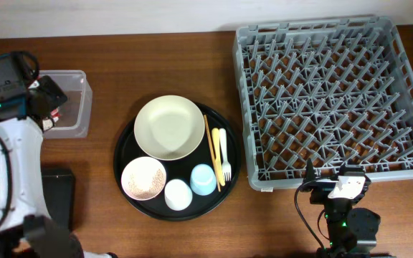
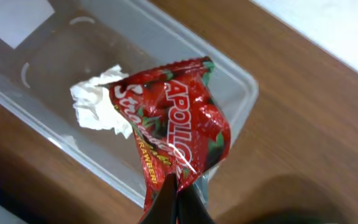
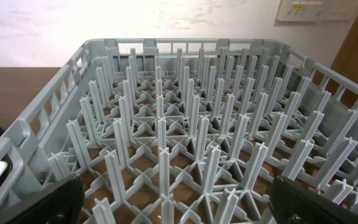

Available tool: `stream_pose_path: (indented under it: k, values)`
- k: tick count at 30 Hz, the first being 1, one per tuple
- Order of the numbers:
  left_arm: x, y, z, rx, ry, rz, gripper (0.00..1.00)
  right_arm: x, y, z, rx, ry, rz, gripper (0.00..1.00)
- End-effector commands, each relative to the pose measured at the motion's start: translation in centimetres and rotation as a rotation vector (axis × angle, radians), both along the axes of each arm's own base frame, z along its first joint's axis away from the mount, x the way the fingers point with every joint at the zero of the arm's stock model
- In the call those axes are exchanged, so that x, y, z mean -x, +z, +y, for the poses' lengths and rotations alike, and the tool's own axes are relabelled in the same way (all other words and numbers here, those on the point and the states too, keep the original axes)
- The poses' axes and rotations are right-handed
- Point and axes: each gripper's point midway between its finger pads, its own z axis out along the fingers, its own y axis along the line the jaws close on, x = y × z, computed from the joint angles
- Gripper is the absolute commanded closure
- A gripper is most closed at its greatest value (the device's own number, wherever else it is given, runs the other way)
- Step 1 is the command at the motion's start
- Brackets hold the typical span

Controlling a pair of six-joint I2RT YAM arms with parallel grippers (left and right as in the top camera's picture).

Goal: Sort waste into correct bins and load items into the dishwasher rack
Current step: 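Carry the red Apollo wrapper into the clear bin and release, then grasp the rim of the pink rice bowl with the left gripper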

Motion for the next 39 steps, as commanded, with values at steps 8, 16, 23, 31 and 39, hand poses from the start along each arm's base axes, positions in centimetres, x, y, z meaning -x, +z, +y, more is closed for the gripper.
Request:
stream_pose_path:
  k: [8,16,23,31,39]
  values:
    - [-4.6,-11.4,2.8,0.031,0.013,0.123,0.99,0.0,-0.3,0.0,0.000,0.000,0.003,0.02]
    - [-6.4,-14.9,3.4,0.032,0.010,0.117,0.74,0.0,-0.3,0.0,0.000,0.000,0.003,0.02]
    - [-4.9,6.6,1.2,0.003,-0.035,-0.197,0.75,0.0,-0.3,0.0,0.000,0.000,0.003,0.02]
    - [11.5,3.2,-16.6,0.335,-0.351,0.331,0.89,0.0,-0.3,0.0,0.000,0.000,0.003,0.02]
    - [16.5,-11.8,-24.8,0.299,-0.518,0.587,0.94,0.0,-0.3,0.0,0.000,0.000,0.003,0.02]
